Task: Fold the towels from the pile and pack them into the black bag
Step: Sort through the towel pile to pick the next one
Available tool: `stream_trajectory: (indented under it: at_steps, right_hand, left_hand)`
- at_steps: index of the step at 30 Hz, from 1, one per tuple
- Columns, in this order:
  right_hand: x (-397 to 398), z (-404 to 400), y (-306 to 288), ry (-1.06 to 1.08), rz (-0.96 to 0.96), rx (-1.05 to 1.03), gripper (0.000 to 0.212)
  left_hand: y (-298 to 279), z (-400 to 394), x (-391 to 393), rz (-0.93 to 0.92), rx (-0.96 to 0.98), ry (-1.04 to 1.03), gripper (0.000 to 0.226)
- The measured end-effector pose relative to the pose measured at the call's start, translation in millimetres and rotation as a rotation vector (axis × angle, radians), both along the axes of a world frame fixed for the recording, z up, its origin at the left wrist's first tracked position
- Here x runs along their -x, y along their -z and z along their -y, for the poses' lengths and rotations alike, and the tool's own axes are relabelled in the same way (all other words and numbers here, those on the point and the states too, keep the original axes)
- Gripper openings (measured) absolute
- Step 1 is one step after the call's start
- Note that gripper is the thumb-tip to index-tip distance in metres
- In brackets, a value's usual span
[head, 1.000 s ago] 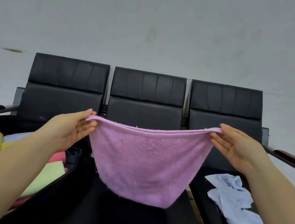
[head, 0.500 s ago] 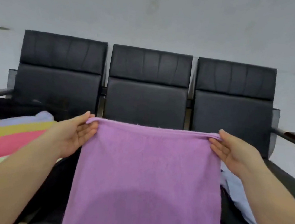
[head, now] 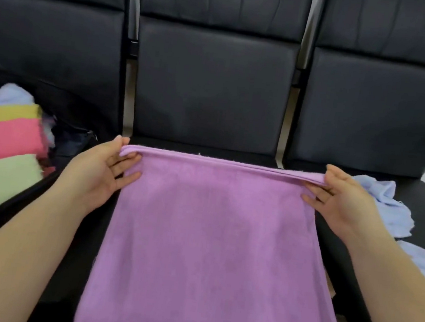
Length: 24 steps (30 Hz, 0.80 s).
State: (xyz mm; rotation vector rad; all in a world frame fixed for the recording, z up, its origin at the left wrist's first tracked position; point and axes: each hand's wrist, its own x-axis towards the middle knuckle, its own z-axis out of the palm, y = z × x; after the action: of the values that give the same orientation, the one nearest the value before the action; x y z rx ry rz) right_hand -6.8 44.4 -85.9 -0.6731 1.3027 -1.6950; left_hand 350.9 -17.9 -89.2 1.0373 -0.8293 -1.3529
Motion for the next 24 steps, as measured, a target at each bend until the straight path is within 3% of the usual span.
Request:
stream_trajectory:
  at_steps: [7, 15, 20, 23, 24]
  right_hand:
    - [7, 14, 5, -0.072, -0.002, 0.069, 0.02]
    - [19, -17, 7, -0.103, -0.014, 0.021, 0.017]
    - [26, -61, 4, -0.146, -0.143, -0.04, 0.011]
    - [28, -88, 3, -0.244, -0.268, -0.126, 0.023]
    - [30, -96, 4, -0.278, -0.347, -0.194, 0.017]
  left_hand:
    - [11, 27, 1, 0.117, 0.029, -0.008, 0.022]
    - [-2, -5, -9, 0.227, 0.108, 0.128, 0.022]
    - [-5, -39, -21, 0.376, 0.092, 0.255, 0.036]
    - [-9, -62, -35, 0.513, 0.071, 0.428, 0.023]
    - [-8, -69, -40, 0.596, 0.023, 0.487, 0.04]
